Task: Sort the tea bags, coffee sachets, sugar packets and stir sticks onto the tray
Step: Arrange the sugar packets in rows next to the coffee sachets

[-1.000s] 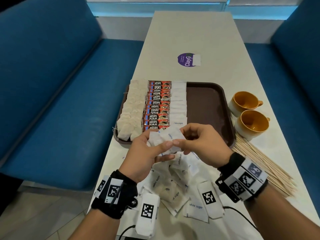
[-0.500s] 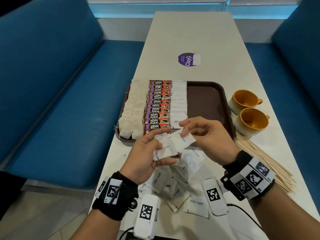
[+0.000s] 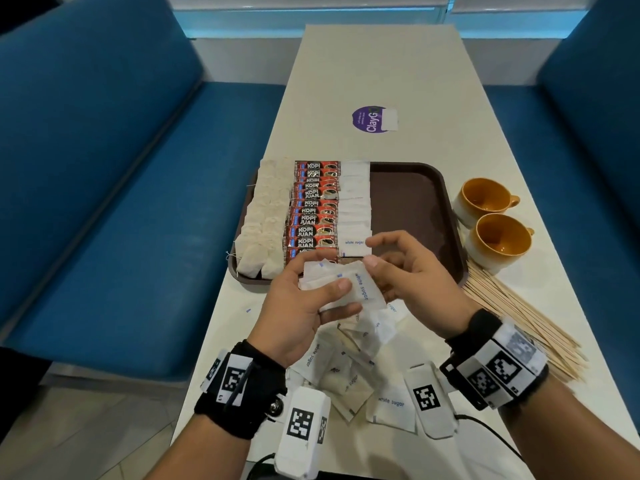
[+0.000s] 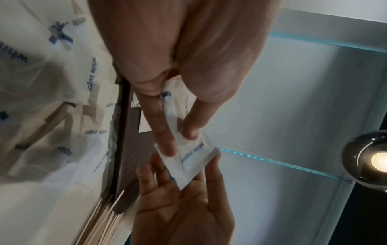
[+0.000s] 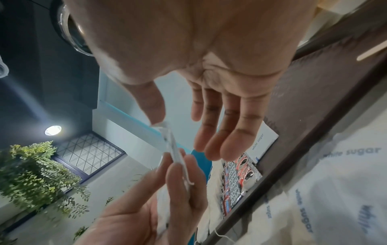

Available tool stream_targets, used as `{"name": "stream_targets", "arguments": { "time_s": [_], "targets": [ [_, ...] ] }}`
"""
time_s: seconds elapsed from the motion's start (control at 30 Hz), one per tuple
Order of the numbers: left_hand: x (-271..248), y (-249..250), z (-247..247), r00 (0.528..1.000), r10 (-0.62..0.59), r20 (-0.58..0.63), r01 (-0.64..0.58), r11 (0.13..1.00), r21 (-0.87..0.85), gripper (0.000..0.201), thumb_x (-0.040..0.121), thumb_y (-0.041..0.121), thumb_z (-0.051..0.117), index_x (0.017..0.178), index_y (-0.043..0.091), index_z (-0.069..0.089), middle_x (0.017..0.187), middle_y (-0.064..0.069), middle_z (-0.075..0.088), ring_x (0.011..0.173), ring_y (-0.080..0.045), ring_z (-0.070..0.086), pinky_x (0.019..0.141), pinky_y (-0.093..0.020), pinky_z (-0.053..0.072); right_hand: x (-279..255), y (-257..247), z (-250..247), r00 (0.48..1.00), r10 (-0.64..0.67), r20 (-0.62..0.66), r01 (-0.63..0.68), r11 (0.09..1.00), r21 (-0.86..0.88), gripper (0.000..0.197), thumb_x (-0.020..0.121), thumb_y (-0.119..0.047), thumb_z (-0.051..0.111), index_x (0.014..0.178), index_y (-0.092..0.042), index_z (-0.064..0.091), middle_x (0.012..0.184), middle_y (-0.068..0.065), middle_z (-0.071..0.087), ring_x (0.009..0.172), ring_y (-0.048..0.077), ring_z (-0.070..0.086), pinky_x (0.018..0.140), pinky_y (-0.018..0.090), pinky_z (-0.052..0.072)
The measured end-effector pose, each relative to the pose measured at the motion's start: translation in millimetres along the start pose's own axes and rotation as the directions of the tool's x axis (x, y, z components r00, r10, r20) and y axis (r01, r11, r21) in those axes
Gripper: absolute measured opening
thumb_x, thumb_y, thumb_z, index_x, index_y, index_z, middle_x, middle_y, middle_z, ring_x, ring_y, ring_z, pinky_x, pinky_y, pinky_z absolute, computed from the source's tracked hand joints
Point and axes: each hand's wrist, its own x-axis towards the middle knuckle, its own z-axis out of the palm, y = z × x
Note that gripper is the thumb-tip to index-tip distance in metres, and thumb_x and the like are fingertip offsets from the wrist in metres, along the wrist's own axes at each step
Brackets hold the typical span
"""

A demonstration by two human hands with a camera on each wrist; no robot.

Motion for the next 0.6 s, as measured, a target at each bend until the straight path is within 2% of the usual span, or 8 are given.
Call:
{"name": "stream_targets", "arguments": {
  "time_s": [0.07, 0.1, 0.2, 0.3, 0.43, 0.53, 0.6],
  "targets": [
    [1.3, -1.6, 0.9, 0.999, 0.027, -0.032, -0.028, 0.999, -0.028, 0.048, 0.080, -0.002, 0.074, 0.125, 0.006, 0.059, 0.124, -0.017, 0.071, 0.105, -0.038, 0.073, 0.075, -0.043, 0.064, -0.8, 2.1, 1.0, 0.999, 0.029, 0.038, -0.029, 1.000, 0.004, 0.057, 0.077, -0.046, 0.078, 0.118, -0.012, 0.058, 0.100, 0.017, 0.074, 0.091, 0.040, 0.072, 0.074, 0.052, 0.061],
    [2.1, -2.0, 0.7, 0.998, 0.036, -0.051, -0.038, 0.999, -0.035, 0.046, 0.080, -0.001, 0.075, 0.123, 0.006, 0.059, 0.124, -0.016, 0.071, 0.104, -0.036, 0.073, 0.075, -0.042, 0.064, -1.4, 3.4, 1.9, 0.998, 0.032, 0.062, -0.032, 0.999, -0.004, 0.059, 0.075, -0.047, 0.082, 0.114, -0.008, 0.061, 0.099, 0.017, 0.074, 0.088, 0.040, 0.072, 0.072, 0.050, 0.061],
    [3.3, -1.9, -1.8, 0.998, 0.029, -0.062, -0.032, 0.998, -0.053, 0.048, 0.076, 0.001, 0.077, 0.120, 0.009, 0.059, 0.123, -0.019, 0.071, 0.104, -0.038, 0.073, 0.073, -0.038, 0.063, -2.9, 6.6, 4.7, 0.998, -0.034, 0.061, 0.038, 0.998, -0.056, 0.043, 0.078, -0.032, 0.084, 0.101, 0.001, 0.067, 0.093, 0.019, 0.075, 0.082, 0.038, 0.073, 0.069, 0.039, 0.063],
    [2.8, -1.3, -3.9, 1.000, -0.008, -0.022, 0.007, 0.999, -0.042, 0.053, 0.073, -0.004, 0.077, 0.121, 0.007, 0.057, 0.116, -0.023, 0.072, 0.096, -0.038, 0.074, 0.072, -0.038, 0.063, 0.1, 7.8, 2.0, 0.996, -0.081, -0.029, 0.080, 0.996, -0.027, 0.023, 0.083, -0.014, 0.081, 0.096, 0.002, 0.071, 0.087, 0.016, 0.076, 0.073, 0.026, 0.071, 0.066, 0.034, 0.062],
    [3.1, -3.8, -6.1, 0.999, -0.044, 0.013, 0.044, 0.999, 0.011, 0.045, 0.080, -0.016, 0.070, 0.116, 0.009, 0.059, 0.096, -0.018, 0.073, 0.078, -0.032, 0.072, 0.071, -0.040, 0.063, 7.0, 2.6, -1.6, 0.995, -0.075, -0.058, 0.077, 0.996, 0.034, 0.018, 0.084, -0.007, 0.078, 0.098, 0.003, 0.073, 0.090, 0.017, 0.076, 0.072, 0.025, 0.072, 0.061, 0.031, 0.062],
    [5.1, -5.6, -11.3, 0.998, -0.055, -0.023, 0.055, 0.998, 0.019, 0.038, 0.085, -0.016, 0.067, 0.115, 0.006, 0.059, 0.094, -0.015, 0.070, 0.079, -0.034, 0.072, 0.071, -0.041, 0.064, 22.7, 2.7, -9.2, 0.989, -0.026, -0.147, 0.038, 0.996, 0.080, 0.018, 0.085, -0.004, 0.079, 0.101, 0.003, 0.073, 0.091, 0.018, 0.076, 0.068, 0.024, 0.073, 0.060, 0.030, 0.063],
    [5.3, -5.2, -15.8, 0.996, -0.069, -0.052, 0.068, 0.998, -0.008, 0.033, 0.088, -0.012, 0.066, 0.115, 0.004, 0.060, 0.098, -0.016, 0.069, 0.081, -0.036, 0.073, 0.072, -0.042, 0.064, 39.2, 8.8, -16.5, 0.980, 0.006, -0.198, 0.005, 0.998, 0.055, 0.019, 0.083, -0.002, 0.081, 0.101, -0.002, 0.074, 0.094, 0.018, 0.077, 0.075, 0.028, 0.075, 0.062, 0.031, 0.063]
  ]
}}
